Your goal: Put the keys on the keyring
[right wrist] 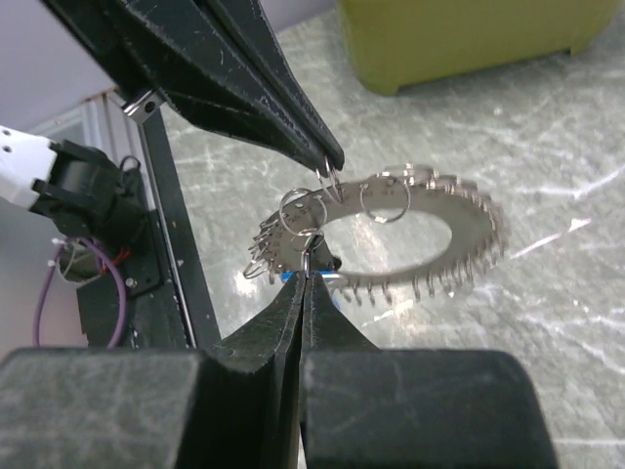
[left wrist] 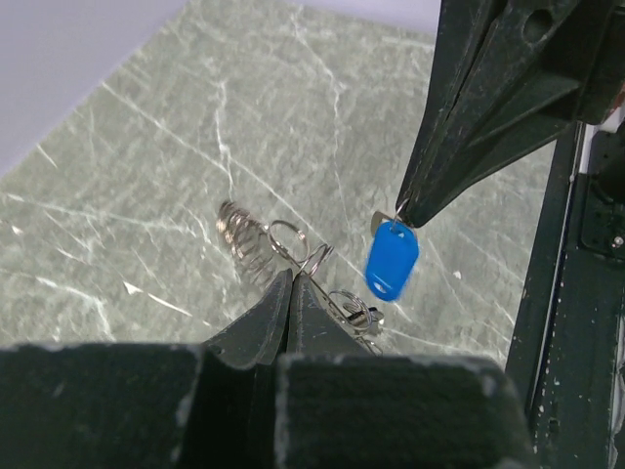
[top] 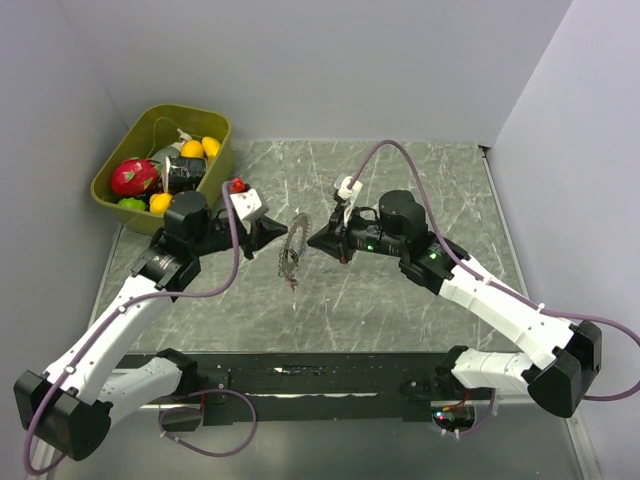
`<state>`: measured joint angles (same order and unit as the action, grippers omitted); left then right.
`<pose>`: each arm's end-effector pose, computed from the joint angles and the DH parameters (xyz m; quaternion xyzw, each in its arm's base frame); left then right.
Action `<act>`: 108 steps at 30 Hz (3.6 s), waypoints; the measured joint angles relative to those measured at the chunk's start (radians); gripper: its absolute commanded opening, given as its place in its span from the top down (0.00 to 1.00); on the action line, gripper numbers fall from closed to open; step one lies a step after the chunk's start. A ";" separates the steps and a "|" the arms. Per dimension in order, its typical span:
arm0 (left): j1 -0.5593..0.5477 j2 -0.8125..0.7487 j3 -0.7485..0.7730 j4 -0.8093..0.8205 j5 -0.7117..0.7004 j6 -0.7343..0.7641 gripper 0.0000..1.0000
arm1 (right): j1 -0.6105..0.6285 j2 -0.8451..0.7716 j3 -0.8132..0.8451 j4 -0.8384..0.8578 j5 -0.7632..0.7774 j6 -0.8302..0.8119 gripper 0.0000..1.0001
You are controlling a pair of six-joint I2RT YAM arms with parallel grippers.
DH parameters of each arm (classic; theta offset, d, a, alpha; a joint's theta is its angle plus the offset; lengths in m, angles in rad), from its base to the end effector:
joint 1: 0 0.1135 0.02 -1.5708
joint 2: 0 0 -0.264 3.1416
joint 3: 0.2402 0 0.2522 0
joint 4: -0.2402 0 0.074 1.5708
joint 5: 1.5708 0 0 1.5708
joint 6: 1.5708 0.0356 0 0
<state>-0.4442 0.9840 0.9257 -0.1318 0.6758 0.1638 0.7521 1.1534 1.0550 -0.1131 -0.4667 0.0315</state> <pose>0.1907 -0.1154 0.3597 0.4192 0.6309 -0.3370 0.5592 0.1834 0.1935 0.3683 -0.4028 0.6569 0.3997 0.4965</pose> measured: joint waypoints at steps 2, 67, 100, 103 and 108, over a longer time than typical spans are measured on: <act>-0.023 0.016 0.008 -0.019 -0.028 0.002 0.99 | 0.000 0.008 0.002 -0.018 0.004 -0.004 1.00; -0.138 0.076 0.051 -0.128 -0.162 0.064 0.99 | 0.027 0.154 0.132 -0.126 0.087 0.004 1.00; -0.138 0.006 -0.013 -0.011 -0.091 0.045 0.99 | 0.019 0.105 0.079 -0.115 0.103 0.030 0.85; -0.138 0.004 -0.023 0.018 -0.069 0.031 0.99 | 0.019 0.085 0.065 -0.113 0.104 0.029 0.63; -0.138 0.004 -0.023 0.055 -0.037 0.022 0.99 | 0.016 0.034 0.012 -0.103 0.114 0.018 0.31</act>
<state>-0.5823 0.9878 0.9031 -0.0769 0.6392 0.1856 0.7677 1.1873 1.0668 -0.2157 -0.3531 0.0490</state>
